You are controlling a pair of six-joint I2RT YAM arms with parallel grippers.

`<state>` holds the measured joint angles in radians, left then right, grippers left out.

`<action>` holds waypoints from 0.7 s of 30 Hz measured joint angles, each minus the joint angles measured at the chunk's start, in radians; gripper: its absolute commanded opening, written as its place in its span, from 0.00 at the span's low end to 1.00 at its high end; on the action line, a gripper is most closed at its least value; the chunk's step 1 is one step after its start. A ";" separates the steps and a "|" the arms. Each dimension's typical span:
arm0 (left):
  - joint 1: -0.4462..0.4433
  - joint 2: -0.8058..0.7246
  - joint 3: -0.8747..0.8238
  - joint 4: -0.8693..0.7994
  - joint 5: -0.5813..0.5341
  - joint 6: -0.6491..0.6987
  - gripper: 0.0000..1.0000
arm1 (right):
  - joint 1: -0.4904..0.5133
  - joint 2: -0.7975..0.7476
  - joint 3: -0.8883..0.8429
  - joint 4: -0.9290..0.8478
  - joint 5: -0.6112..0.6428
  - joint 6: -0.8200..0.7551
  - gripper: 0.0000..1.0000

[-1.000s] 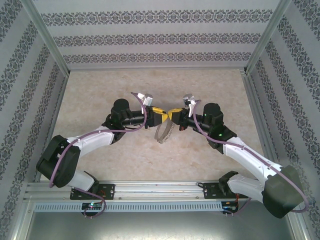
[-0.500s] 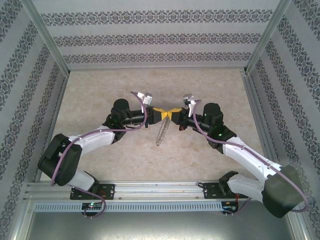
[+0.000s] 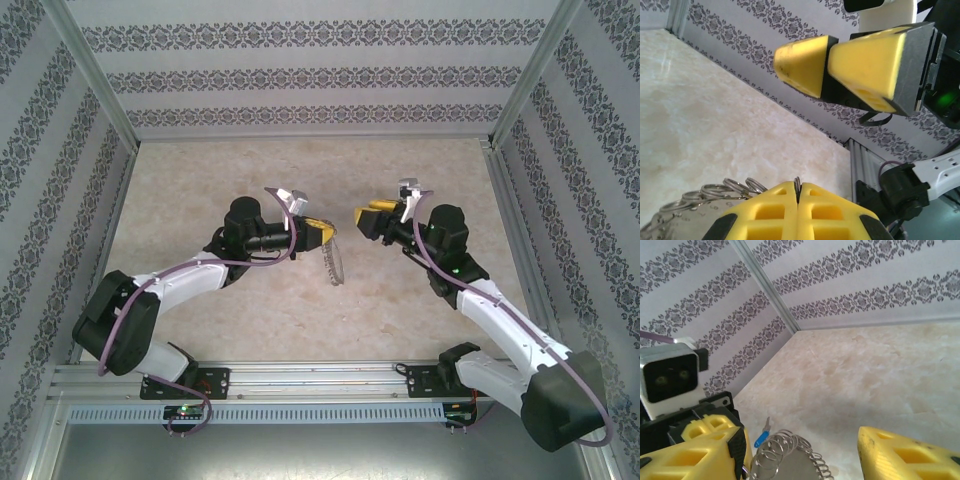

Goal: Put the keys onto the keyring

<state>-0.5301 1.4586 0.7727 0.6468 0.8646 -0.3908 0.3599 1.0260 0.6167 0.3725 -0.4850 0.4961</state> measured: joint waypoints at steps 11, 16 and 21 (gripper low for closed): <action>0.000 -0.017 0.117 -0.178 -0.013 0.293 0.00 | 0.000 0.093 -0.016 0.036 -0.066 0.002 0.57; 0.002 -0.017 0.127 -0.203 0.000 0.406 0.00 | 0.000 0.086 -0.051 0.036 -0.082 -0.031 0.57; 0.014 -0.016 0.140 -0.210 0.026 0.443 0.00 | -0.011 0.073 -0.069 0.037 -0.076 -0.050 0.64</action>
<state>-0.5156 1.4425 0.9127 0.4366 0.8906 0.0517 0.3485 1.0992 0.5472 0.4091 -0.5613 0.4458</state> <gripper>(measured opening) 0.053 0.592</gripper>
